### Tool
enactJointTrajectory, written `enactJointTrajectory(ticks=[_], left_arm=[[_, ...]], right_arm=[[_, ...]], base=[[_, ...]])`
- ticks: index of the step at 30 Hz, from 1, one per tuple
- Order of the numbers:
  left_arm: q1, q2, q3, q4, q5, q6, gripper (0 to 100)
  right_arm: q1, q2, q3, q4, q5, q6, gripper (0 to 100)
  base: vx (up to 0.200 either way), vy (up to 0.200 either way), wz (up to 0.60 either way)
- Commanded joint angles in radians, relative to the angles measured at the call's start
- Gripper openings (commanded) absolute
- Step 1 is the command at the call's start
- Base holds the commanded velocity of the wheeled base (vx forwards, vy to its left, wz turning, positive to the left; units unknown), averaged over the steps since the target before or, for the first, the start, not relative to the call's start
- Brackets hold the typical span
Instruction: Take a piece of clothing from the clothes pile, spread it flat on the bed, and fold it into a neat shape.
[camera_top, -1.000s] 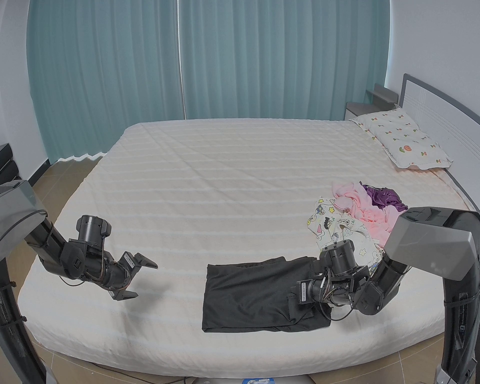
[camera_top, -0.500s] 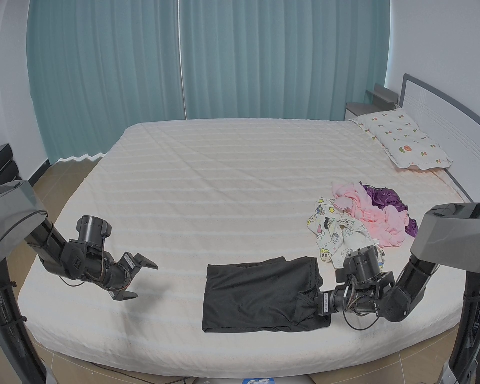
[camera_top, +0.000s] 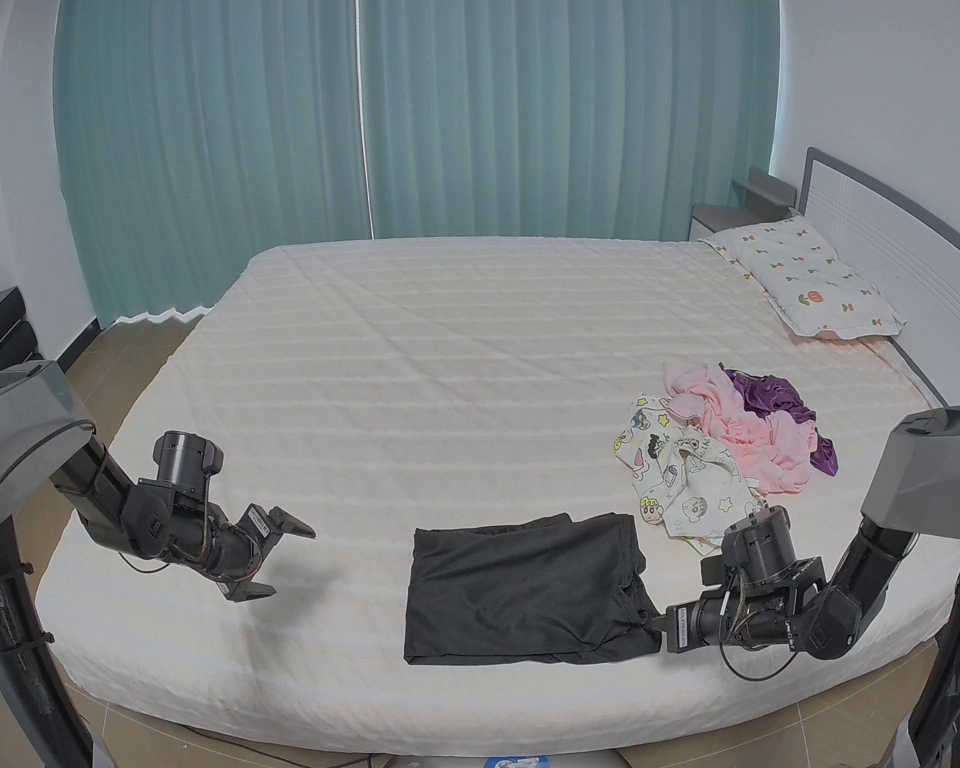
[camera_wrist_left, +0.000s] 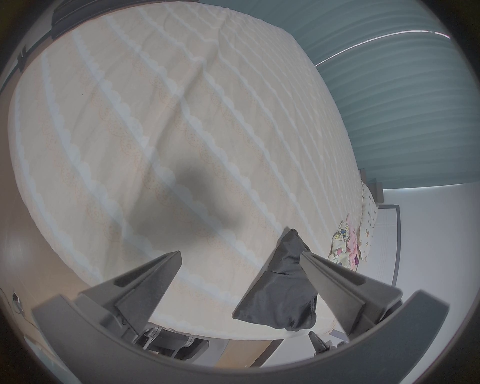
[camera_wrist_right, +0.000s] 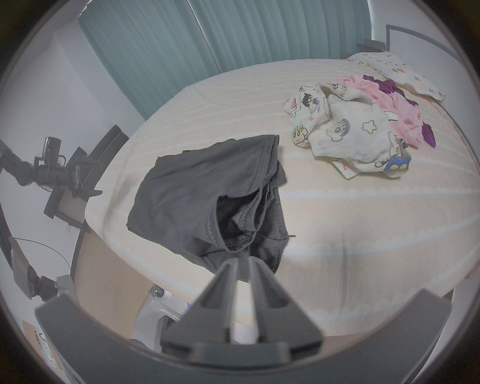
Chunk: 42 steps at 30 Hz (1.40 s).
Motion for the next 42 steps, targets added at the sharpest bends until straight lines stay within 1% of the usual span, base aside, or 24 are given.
enactJointTrajectory(ticks=[1,2,5,6,8,13,16,20,21,30,35,42], left_arm=[[0.0,0.002,0.0,-0.004,0.0,0.0,100],[0.0,0.002,0.0,-0.001,0.0,0.0,100],[0.0,0.002,0.0,-0.001,0.0,0.0,100],[0.0,0.002,0.0,-0.001,0.0,-0.002,100],[0.0,0.002,0.0,-0.004,0.0,-0.002,100],[0.0,0.002,0.0,-0.001,0.0,-0.002,100],[0.0,0.002,0.0,-0.001,0.0,-0.003,100],[0.0,0.002,-0.002,-0.001,0.0,-0.003,100],[0.0,0.002,-0.002,-0.001,0.0,-0.003,100],[0.0,0.002,0.0,-0.001,0.0,-0.003,100],[0.0,0.002,0.0,-0.001,0.0,-0.003,100],[0.0,0.002,0.0,-0.001,0.0,-0.003,100]], right_arm=[[-0.002,-0.034,-0.007,-0.001,0.016,0.026,100],[0.006,-0.024,-0.029,-0.007,0.035,0.066,100],[0.012,-0.009,-0.048,-0.015,0.039,0.095,100],[0.024,0.015,-0.075,-0.022,0.039,0.12,100],[0.043,0.048,-0.104,-0.028,0.039,0.135,100],[0.073,0.132,-0.164,-0.028,0.038,0.146,100],[0.084,0.155,-0.171,-0.028,0.036,0.146,100],[0.079,0.172,-0.168,-0.028,0.031,0.14,100],[0.078,0.172,-0.164,-0.027,0.03,0.138,0],[0.056,0.112,-0.059,-0.028,0.019,0.108,0],[0.03,0.075,0.008,-0.028,0.021,0.091,0],[0.033,0.109,0.005,-0.03,0.022,0.089,0]], base=[[0.0,0.0,0.0],[0.0,0.0,0.0],[0.0,0.0,0.0],[0.0,0.0,0.0],[0.0,0.0,0.0],[0.0,0.0,0.0],[0.0,0.0,0.0],[0.0,0.0,0.0],[0.0,0.0,0.0],[0.0,0.0,0.0],[0.0,0.0,0.0],[0.0,0.0,0.0]])
